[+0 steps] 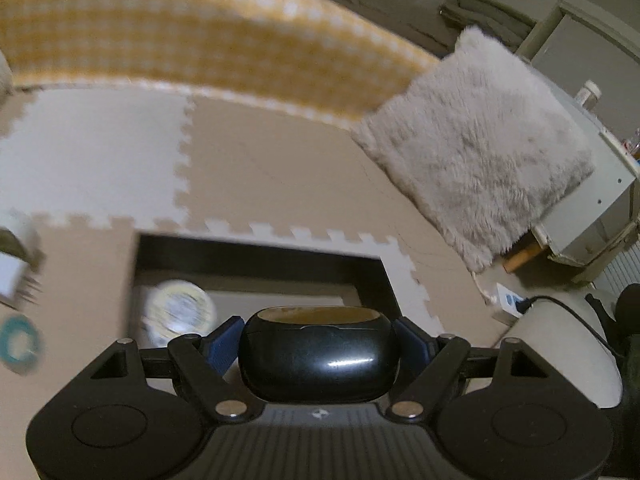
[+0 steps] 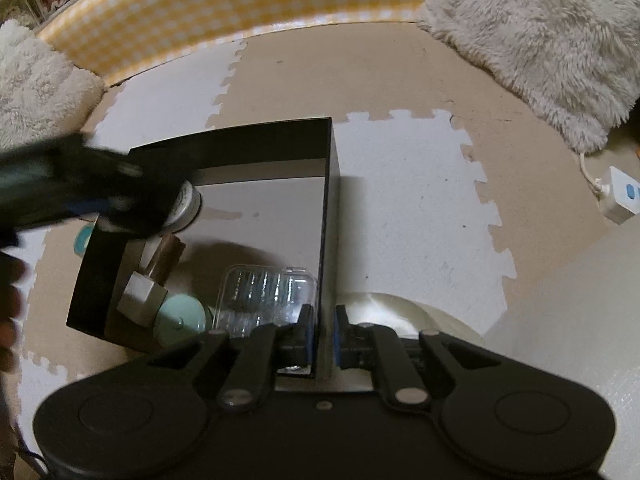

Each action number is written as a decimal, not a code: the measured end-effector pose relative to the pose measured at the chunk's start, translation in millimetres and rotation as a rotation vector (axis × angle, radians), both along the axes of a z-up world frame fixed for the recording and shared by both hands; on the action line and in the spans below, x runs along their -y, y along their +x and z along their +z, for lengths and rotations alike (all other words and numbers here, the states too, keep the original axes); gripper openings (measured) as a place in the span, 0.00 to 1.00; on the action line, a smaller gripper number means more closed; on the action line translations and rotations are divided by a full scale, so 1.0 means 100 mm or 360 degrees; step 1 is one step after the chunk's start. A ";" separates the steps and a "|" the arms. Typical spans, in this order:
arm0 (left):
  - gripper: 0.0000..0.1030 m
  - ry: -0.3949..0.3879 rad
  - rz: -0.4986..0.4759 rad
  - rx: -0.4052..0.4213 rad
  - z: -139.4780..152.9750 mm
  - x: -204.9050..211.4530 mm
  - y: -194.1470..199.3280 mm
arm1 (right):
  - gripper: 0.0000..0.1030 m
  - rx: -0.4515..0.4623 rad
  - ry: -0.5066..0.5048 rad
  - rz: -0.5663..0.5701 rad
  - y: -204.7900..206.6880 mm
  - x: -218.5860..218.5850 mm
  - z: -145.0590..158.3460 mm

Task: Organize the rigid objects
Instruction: 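Carry the black earbud case into the black box and release it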

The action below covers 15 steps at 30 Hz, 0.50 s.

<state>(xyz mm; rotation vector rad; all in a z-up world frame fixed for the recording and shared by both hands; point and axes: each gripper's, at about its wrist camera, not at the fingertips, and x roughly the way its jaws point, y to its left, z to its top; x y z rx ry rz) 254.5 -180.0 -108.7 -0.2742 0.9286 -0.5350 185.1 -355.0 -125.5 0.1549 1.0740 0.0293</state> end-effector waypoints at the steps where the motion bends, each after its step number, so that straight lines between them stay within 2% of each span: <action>1: 0.79 -0.0009 0.0004 -0.0016 -0.07 0.05 0.01 | 0.10 0.0001 -0.0005 0.0006 0.00 -0.01 0.00; 7: 0.79 -0.0072 0.0059 -0.0079 -0.35 0.18 0.09 | 0.08 0.0003 -0.0014 0.0022 0.00 -0.02 0.00; 10: 0.79 -0.0086 0.0076 -0.0066 -0.41 0.21 0.13 | 0.07 0.0005 -0.0020 0.0027 0.00 -0.02 0.00; 14: 0.80 -0.0113 0.0049 -0.0142 -0.48 0.27 0.17 | 0.07 0.0003 -0.0016 0.0029 0.01 -0.02 -0.01; 15: 0.84 -0.0118 0.0035 -0.0149 -0.48 0.28 0.17 | 0.07 0.0002 -0.0015 0.0030 0.01 -0.01 -0.01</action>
